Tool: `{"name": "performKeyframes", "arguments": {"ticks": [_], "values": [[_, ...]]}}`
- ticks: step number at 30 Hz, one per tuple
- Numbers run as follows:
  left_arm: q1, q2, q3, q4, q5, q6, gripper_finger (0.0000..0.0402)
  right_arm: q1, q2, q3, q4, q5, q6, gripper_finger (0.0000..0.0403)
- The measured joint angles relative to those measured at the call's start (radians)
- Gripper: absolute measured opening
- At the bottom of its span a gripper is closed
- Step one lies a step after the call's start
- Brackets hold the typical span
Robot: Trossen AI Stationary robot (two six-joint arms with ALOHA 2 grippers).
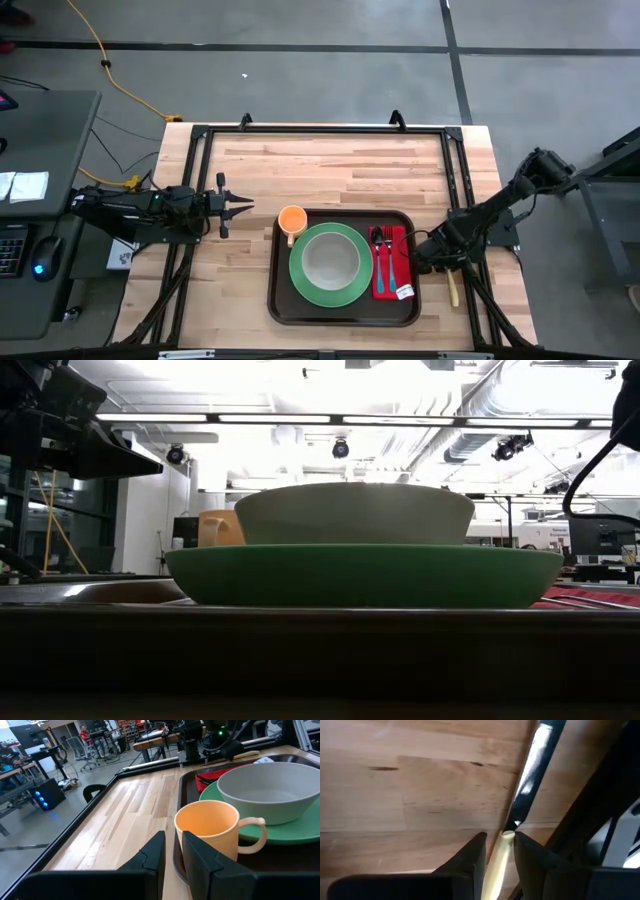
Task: Set up tray
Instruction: Put the white knife on top of the red table napkin
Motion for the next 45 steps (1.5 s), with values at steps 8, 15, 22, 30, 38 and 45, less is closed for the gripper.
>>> {"name": "performKeyframes", "arguments": {"ticks": [8, 15, 22, 30, 38, 45], "values": [[0.000, 0.000, 0.000, 0.000, 0.000, -0.001, 0.0097, 0.000, 0.000, -0.001, 0.010, -0.003, 0.000, 0.0083], [0.000, 0.000, 0.000, 0.000, 0.000, -0.001, 0.0097, 0.000, 0.001, -0.001, 0.013, -0.002, 0.008, 0.0080], [0.000, 0.000, 0.000, 0.000, 0.000, -0.001, 0.0097, 0.000, 0.001, 0.000, 0.020, 0.010, 0.017, 0.0031], [0.000, 0.000, 0.000, 0.000, 0.000, -0.006, 0.0097, 0.000, 0.001, 0.000, 0.021, 0.021, 0.018, 0.0010], [0.000, 0.000, 0.000, 0.000, 0.000, -0.007, 0.0097, 0.000, 0.001, 0.000, 0.022, 0.019, 0.029, 0.0004], [0.000, 0.000, 0.000, 0.000, 0.000, -0.007, 0.0097, -0.001, 0.002, 0.005, 0.021, -0.006, 0.032, 0.0005]]}}
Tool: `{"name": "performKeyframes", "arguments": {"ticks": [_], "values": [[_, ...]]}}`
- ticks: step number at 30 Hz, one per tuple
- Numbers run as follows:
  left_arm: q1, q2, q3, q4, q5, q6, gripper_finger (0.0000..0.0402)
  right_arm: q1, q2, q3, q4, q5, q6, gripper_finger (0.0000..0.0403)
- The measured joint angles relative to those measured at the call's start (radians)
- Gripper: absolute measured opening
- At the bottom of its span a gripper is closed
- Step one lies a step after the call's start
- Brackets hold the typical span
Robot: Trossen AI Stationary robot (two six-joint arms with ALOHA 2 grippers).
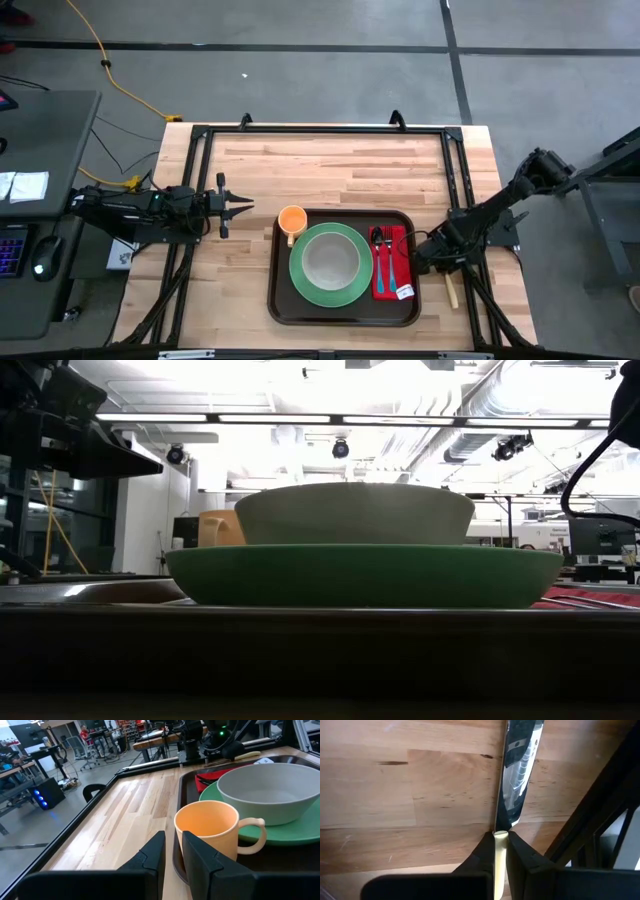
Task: Set up tray
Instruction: Put the white knife on top of the red table napkin
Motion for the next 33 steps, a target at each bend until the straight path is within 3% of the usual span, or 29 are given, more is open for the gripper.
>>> {"name": "performKeyframes", "arguments": {"ticks": [19, 33], "values": [[0.000, 0.000, 0.000, 0.000, 0.000, -0.001, 0.0097, -0.002, 0.001, 0.025, 0.018, -0.038, 0.004, 0.0009], [0.000, 0.000, 0.000, 0.000, 0.000, 0.000, 0.0097, -0.002, 0.000, 0.204, -0.176, -0.013, 0.001, 0.0013]]}}
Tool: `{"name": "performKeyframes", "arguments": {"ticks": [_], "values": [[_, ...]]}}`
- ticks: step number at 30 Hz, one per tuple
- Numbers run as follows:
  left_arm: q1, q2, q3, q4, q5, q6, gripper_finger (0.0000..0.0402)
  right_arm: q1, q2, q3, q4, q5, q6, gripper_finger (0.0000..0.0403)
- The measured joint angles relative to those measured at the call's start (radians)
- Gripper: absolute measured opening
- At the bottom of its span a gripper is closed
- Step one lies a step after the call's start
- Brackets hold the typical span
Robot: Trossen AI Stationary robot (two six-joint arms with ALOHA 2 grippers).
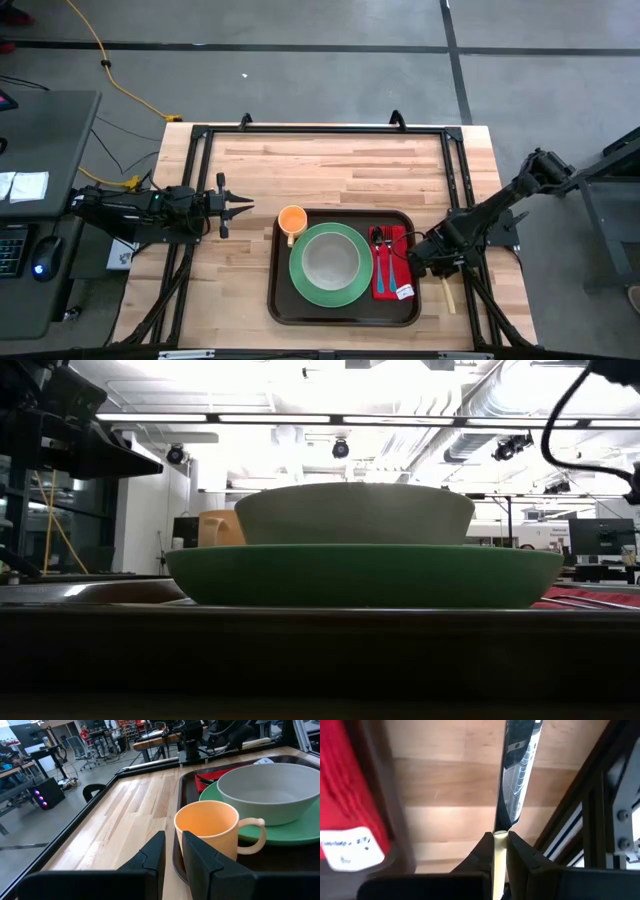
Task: Set up tray
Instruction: Put the white knife on top of the red table napkin
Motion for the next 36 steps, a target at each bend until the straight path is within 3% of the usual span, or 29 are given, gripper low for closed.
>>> {"name": "performKeyframes", "arguments": {"ticks": [7, 15, 21, 36], "values": [[0.000, 0.000, 0.000, 0.000, 0.000, 0.000, 0.0097, -0.021, 0.000, 0.083, -0.061, 0.036, 0.001, 0.0013], [0.000, 0.000, 0.000, 0.000, 0.000, 0.000, 0.0097, -0.144, -0.001, 0.162, -0.034, 0.182, -0.061, 0.0015], [0.000, 0.000, 0.000, 0.000, 0.000, 0.000, 0.0097, -0.211, -0.001, 0.170, 0.024, 0.227, -0.106, 0.0015], [0.000, 0.000, 0.000, -0.001, 0.000, 0.028, 0.0097, -0.289, 0.089, 0.170, 0.128, 0.187, -0.182, 0.0016]]}}
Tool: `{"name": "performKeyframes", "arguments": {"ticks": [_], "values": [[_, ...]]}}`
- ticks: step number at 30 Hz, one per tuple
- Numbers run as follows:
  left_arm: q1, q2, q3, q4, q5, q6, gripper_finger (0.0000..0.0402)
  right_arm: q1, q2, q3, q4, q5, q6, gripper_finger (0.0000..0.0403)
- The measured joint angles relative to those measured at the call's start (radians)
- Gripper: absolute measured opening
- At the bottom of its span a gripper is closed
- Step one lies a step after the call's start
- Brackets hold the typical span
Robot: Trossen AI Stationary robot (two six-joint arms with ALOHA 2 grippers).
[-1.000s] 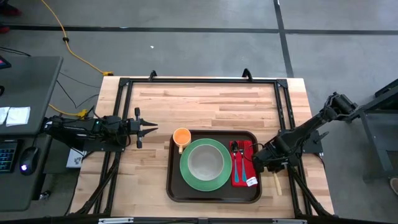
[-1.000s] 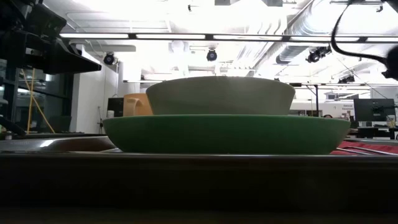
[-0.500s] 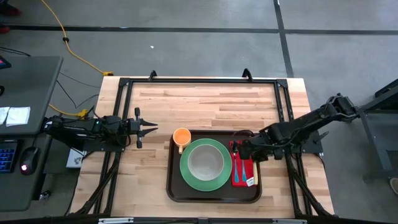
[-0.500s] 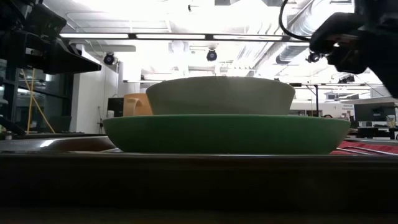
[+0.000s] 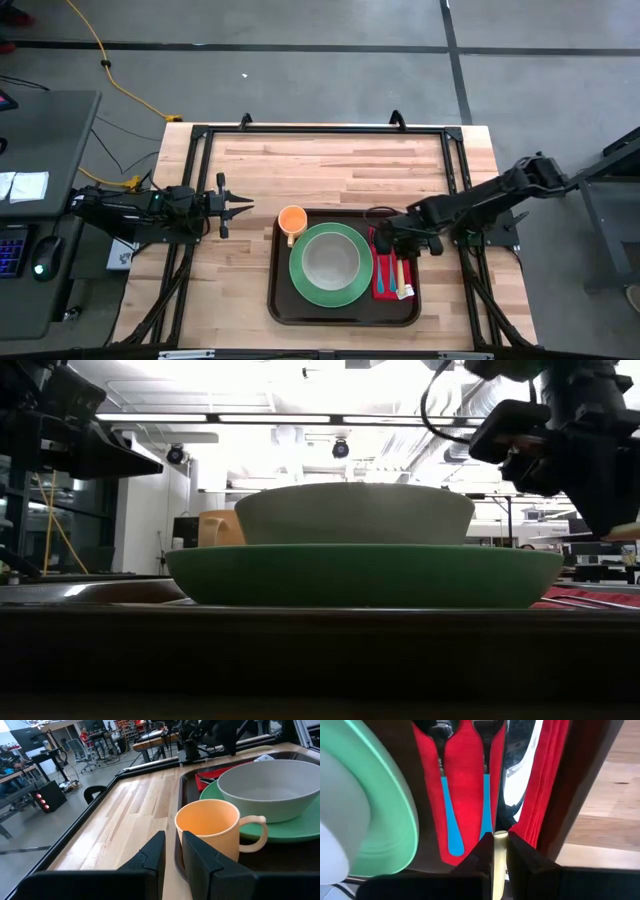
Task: Set up tray
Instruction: Put the white knife on top of the red table napkin
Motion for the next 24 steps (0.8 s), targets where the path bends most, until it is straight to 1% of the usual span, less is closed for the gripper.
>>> {"name": "performKeyframes", "arguments": {"ticks": [8, 24], "values": [[0.000, 0.000, 0.000, 0.000, 0.000, 0.000, 0.0097, -0.007, 0.038, 0.000, 0.004, -0.022, -0.011, 0.0016], [0.000, 0.000, 0.000, 0.000, 0.000, 0.002, 0.0097, -0.019, 0.057, -0.005, -0.011, 0.008, -0.031, 0.0016]]}}
